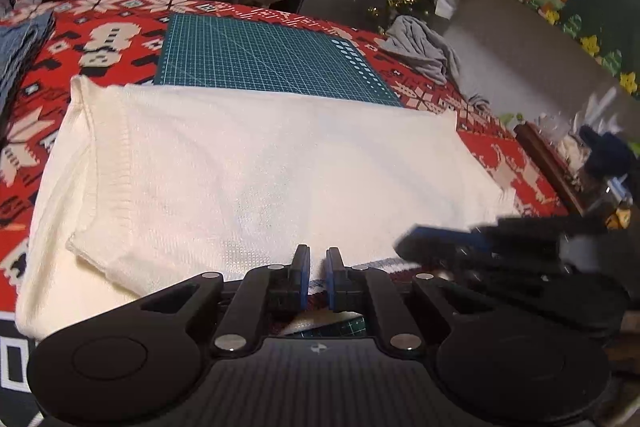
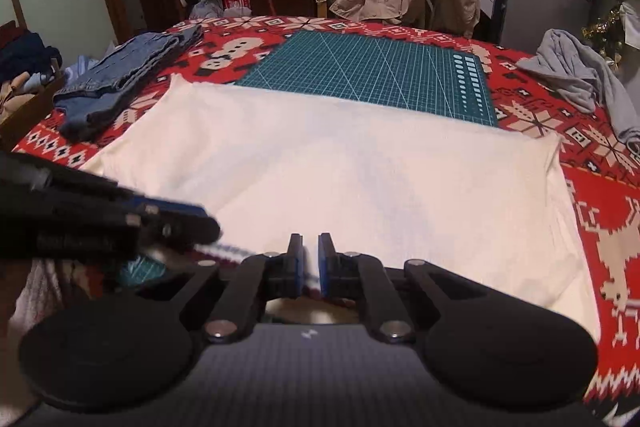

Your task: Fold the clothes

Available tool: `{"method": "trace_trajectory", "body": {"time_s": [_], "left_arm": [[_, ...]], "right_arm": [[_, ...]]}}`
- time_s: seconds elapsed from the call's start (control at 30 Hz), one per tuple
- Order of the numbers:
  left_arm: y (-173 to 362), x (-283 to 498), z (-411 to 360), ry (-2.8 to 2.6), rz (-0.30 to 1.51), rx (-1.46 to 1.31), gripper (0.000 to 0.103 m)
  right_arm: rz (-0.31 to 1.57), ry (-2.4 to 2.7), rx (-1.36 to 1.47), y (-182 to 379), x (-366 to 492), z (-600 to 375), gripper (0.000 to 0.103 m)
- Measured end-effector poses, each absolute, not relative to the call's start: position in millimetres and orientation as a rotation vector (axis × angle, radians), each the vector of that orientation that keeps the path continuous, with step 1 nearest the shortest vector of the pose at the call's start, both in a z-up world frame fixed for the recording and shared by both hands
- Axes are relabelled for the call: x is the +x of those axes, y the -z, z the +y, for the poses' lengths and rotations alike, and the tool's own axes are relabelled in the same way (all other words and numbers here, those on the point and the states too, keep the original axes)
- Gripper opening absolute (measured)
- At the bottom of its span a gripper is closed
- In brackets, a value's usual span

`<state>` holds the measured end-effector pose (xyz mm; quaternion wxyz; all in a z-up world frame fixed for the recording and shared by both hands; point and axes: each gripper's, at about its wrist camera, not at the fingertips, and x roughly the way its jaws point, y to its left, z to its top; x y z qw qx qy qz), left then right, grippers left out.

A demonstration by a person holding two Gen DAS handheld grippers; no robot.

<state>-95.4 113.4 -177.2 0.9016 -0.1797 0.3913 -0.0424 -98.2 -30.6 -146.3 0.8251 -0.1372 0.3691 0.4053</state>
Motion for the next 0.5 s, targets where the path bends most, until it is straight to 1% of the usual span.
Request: {"method": "trace_trajectory", "body": {"time_s": [0.13,0.27,0.4,0.5], "left_arm": [[177,-96,114,0.090,0.806,-0.379,0.009],[177,-97,112,0.086,0.803,-0.376,0.009],[178,-97,113,0.083,0.802,-0.381,0.009],[178,-98,113,0.081,0.802,-0.383,0.009]], "right_arm": [[0.802,-0.832,-0.233,142,-99,-51,0.009],[0.768,-0.780,-0.209,135,-84,-60,0.009],[0.795,-0.711,-0.230,143,-69,-64,0.008],[0.798,-0.712,-0.214,146,-73,-78,0.007]]}}
